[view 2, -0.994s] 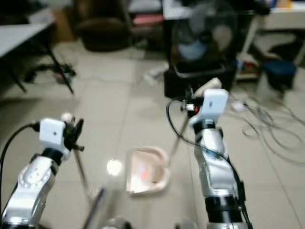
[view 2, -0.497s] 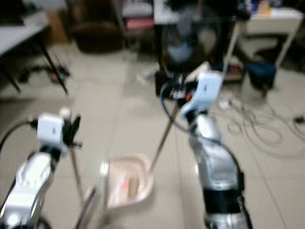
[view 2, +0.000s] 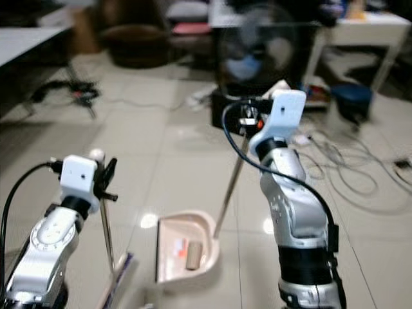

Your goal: Sweep floor

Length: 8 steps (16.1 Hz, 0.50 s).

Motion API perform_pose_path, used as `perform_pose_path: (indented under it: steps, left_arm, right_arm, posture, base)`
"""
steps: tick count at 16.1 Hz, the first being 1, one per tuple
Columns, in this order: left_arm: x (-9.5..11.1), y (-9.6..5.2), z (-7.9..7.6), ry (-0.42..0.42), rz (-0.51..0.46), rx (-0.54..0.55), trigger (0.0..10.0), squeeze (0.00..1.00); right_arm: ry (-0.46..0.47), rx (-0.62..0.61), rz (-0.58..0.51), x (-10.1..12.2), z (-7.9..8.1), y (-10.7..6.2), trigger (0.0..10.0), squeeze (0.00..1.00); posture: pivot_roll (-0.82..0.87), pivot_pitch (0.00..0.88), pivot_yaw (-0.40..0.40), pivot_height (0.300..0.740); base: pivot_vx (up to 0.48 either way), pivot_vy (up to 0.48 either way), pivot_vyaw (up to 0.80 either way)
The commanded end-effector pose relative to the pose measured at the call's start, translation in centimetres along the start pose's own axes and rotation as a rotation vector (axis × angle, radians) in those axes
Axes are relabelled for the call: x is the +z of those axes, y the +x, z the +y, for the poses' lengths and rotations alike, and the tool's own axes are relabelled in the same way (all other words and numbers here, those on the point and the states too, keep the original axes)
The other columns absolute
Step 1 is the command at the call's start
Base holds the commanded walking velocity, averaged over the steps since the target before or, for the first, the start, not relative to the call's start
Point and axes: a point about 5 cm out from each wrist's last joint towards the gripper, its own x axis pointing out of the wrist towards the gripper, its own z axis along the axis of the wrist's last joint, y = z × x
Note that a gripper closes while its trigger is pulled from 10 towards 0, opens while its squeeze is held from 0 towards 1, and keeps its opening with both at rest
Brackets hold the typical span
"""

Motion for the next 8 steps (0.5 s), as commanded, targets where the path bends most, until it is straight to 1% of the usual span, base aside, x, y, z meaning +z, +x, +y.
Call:
perform_pose_path:
  steps: [1,3,4,5,7,8]
  left_arm:
    - [0.3,-0.1,0.5,0.028,-0.007,0.025,10.0,0.00]
    - [-0.2,-0.4,0.2,0.069,-0.006,0.013,10.0,0.00]
    - [-0.2,-0.4,0.2,0.069,-0.006,0.013,10.0,0.00]
    - [-0.7,-0.7,0.1,0.090,0.003,0.010,10.0,0.00]
    - [-0.8,-0.8,0.0,0.088,0.007,0.010,10.0,0.00]
    - [-0.7,-1.0,-0.3,0.099,-0.001,0.000,10.0,0.00]
  right_arm:
    - [0.021,0.040,-0.071,1.8,1.0,0.2,10.0,0.00]
    - [0.013,0.055,-0.081,2.8,1.3,0.6,10.0,0.00]
    - [0.013,0.055,-0.081,2.8,1.3,0.6,10.0,0.00]
    - [0.000,0.080,-0.087,3.6,1.7,0.9,10.0,0.00]
    - [-0.004,0.092,-0.096,4.2,1.8,1.2,10.0,0.00]
    - [-0.001,0.103,-0.109,4.7,2.0,1.4,10.0,0.00]
  posture:
    - [-0.07,0.000,0.093,0.740]
    - [-0.07,0.000,0.092,0.740]
    - [-0.07,0.000,0.092,0.740]
    - [-0.07,0.000,0.085,0.740]
    - [-0.07,0.000,0.079,0.740]
    - [-0.06,0.000,0.069,0.740]
  base:
    - [0.000,0.000,0.80]
    - [0.000,0.000,0.80]
    - [0.000,0.000,0.80]
    - [0.000,0.000,0.80]
    - [0.000,0.000,0.80]
    - [0.000,0.000,0.80]
